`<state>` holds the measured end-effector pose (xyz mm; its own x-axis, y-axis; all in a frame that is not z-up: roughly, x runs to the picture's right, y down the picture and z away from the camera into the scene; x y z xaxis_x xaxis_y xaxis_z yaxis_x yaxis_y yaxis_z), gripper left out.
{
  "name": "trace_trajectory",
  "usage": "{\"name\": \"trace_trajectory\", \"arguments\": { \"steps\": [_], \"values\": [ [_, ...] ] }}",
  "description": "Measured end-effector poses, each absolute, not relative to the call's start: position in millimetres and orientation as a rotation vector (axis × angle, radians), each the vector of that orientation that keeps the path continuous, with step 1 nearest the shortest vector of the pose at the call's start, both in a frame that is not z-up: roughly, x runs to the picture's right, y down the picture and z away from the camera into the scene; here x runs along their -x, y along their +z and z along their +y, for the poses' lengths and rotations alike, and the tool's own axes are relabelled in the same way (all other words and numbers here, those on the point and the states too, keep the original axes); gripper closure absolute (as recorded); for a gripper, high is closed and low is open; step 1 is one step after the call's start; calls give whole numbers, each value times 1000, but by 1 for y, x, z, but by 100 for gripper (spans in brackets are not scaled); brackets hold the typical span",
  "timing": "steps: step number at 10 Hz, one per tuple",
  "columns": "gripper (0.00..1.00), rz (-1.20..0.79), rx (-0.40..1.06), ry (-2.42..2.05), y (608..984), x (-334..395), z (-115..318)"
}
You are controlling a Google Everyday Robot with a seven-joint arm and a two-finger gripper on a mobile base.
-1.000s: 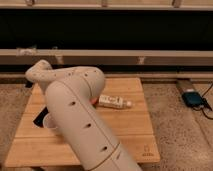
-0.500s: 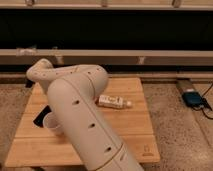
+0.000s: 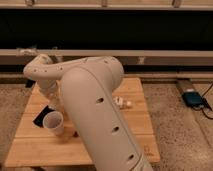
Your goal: Place the white sponge in the ceramic cup
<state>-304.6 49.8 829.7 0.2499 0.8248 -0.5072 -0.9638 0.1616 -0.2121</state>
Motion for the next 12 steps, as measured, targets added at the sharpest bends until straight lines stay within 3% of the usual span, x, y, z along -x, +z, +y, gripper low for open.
{"name": "trace_trajectory", "arguments": {
  "steps": [12],
  "values": [
    [100,-102,515,1355,718,286,0]
  ]
}}
